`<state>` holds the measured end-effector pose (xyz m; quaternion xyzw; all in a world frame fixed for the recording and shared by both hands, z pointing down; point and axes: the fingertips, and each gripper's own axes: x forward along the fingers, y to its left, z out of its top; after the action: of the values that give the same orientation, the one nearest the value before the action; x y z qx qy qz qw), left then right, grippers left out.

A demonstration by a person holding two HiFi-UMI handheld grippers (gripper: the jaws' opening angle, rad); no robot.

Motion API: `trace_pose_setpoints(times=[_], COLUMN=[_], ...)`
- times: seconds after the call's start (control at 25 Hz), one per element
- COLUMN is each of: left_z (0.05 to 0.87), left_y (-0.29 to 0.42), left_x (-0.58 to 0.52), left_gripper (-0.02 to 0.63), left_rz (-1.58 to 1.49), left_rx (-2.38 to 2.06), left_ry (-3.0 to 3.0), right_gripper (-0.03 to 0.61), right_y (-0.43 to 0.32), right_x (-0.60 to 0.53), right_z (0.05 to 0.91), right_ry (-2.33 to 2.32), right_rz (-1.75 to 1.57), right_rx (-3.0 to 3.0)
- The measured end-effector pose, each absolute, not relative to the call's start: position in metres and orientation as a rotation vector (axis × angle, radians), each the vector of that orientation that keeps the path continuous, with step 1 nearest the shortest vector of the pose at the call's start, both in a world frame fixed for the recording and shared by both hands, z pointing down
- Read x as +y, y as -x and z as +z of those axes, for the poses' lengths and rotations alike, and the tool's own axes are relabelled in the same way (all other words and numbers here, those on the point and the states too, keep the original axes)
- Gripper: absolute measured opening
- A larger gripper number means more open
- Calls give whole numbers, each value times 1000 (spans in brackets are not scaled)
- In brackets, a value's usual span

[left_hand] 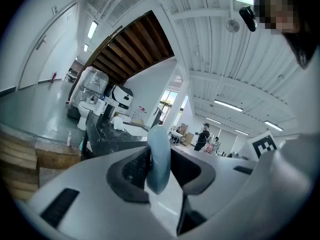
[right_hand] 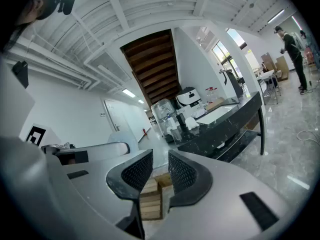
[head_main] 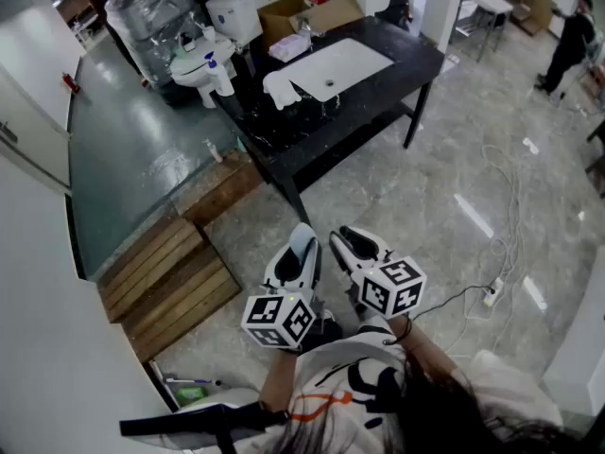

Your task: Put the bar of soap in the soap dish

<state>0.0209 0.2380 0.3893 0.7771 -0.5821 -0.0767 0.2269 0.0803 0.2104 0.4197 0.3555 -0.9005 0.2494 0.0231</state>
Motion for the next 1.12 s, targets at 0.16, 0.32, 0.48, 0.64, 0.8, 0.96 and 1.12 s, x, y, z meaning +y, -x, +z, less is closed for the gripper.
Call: trace_pose_setpoints(times=[0.16,0.32,0.48,0.64,0.8,0.96,1.12], left_z=[393,393,392,393,394,395,395], left_y=[-23,-25,-24,-21,-17,-11,-2], left_x=[242,245,245,243,239,235,230], left_gripper=[117,117,117,117,116,115,115], left_rz=[-220,-210,-220,-221,-218,-219,-220], left_rx=[-1594,-1589,-1584,-1581,-1580,-1581,-1582], left_ry=[-2126,-2134,-2131,-2127,-2123,-2121,-2120], right_gripper=[103,103,103,103,103,103,103], right_y=[-83,-82,-78,-76,-74,-69,-60], right_x=[213,215,217,215,212,207,202], right_z=[420,417,415,415,416,417,416], right_ry=[-1104,-1128,-1115,-1116,-1124,-1127,-1120], right_rz=[760,739,727,715,717,719,723], right_rx=[-2792,-2801,-2810,-2811,-2805,-2805,-2807])
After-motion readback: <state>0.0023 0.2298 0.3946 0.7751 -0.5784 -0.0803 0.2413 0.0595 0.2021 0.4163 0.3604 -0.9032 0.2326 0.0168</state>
